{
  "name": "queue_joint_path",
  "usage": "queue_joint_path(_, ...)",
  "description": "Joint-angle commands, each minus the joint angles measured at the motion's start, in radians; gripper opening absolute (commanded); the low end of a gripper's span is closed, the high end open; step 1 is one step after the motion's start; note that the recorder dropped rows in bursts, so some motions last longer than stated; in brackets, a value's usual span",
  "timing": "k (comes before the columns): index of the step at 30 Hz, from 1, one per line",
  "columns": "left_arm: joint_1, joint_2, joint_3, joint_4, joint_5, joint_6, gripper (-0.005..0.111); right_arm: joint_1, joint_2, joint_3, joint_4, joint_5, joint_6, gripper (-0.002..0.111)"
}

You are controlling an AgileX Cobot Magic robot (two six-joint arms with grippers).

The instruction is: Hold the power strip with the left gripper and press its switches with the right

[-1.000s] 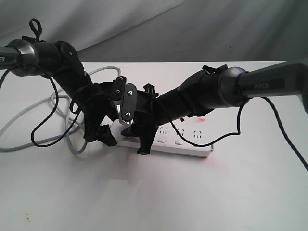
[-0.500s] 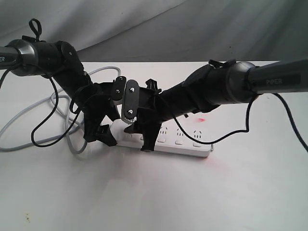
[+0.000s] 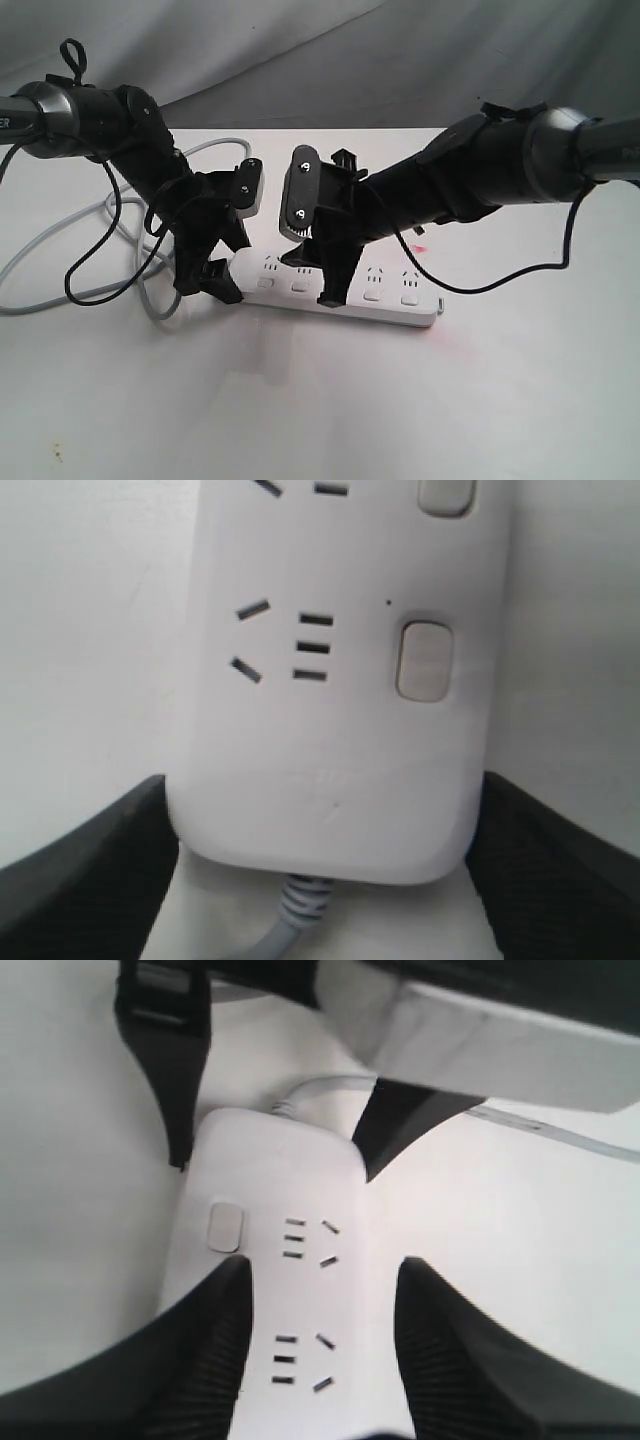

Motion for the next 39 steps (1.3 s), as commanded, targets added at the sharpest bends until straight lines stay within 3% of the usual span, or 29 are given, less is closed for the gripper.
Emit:
queue_joint_path(1, 0.002, -0.002, -0.004, -0.007, 0.016, -0.003, 0.051, -0.006, -0.001, 0.015, -0.006, 0.008, -0.016, 0.043)
queue_joint_path(39, 0.002, -0.002, -0.004, -0.007, 0.016, -0.008, 0.051, -0.004, 0.083, 0.015, -0.042, -0.053, -0.04, 0.043)
